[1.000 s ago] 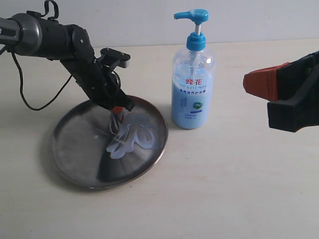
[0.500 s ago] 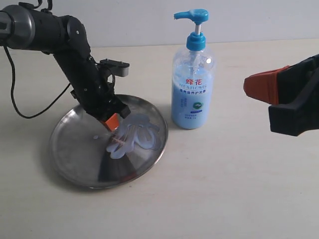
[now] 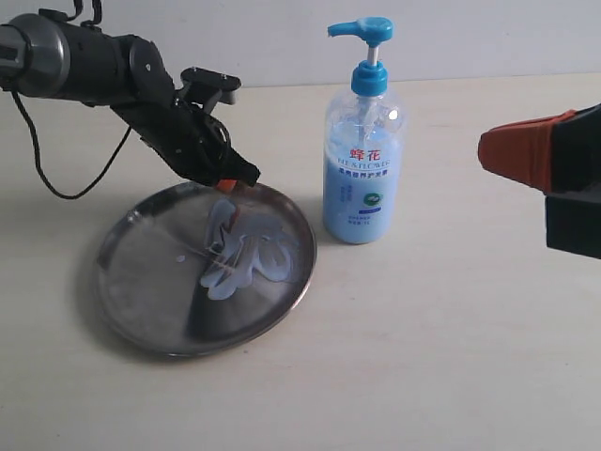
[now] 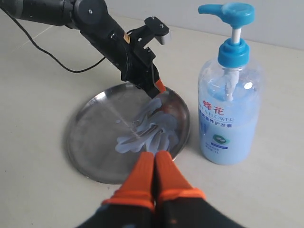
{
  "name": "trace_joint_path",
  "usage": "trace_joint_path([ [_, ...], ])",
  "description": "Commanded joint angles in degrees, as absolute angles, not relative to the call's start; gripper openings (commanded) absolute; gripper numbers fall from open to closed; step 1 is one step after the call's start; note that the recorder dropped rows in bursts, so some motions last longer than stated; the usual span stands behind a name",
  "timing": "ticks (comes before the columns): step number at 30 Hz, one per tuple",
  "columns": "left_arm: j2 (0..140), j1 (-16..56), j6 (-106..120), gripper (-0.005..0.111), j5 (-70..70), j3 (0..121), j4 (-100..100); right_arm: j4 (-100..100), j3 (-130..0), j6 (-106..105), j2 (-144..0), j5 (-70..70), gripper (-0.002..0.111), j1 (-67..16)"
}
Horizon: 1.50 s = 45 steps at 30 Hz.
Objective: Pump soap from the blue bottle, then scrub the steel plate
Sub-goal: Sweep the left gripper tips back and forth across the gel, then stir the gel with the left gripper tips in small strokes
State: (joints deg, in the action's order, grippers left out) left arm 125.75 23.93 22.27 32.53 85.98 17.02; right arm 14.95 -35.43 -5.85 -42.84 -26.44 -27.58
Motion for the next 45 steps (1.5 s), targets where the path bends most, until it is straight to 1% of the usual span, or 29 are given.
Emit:
trace_joint_path([
  [1,127.9,24.0,22.1,0.000,30.2,86.0,14.9,14.8,-35.3,-6.4,-42.7,-25.8,0.000,-27.3],
  [8,128.5,24.0,22.5,0.000,34.6,86.0,14.0,14.8,-35.3,-6.4,-42.7,-25.7,0.000,-27.3],
  [15,128.5,24.0,23.9,0.000,49.5,86.0,15.3,15.1,-35.3,-6.4,-42.7,-26.1,0.000,-27.3],
  [24,126.9,24.0,26.7,0.000,61.6,86.0,21.0,15.1,-35.3,-6.4,-42.7,-26.8,0.000,-27.3],
  [32,126.7,24.0,26.6,0.000,58.3,86.0,21.4,15.3,-35.3,-6.4,-42.7,-27.1,0.000,-27.3],
  [45,128.1,24.0,26.6,0.000,39.3,86.0,21.4,15.4,-35.3,-6.4,-42.7,-26.4,0.000,-27.3],
])
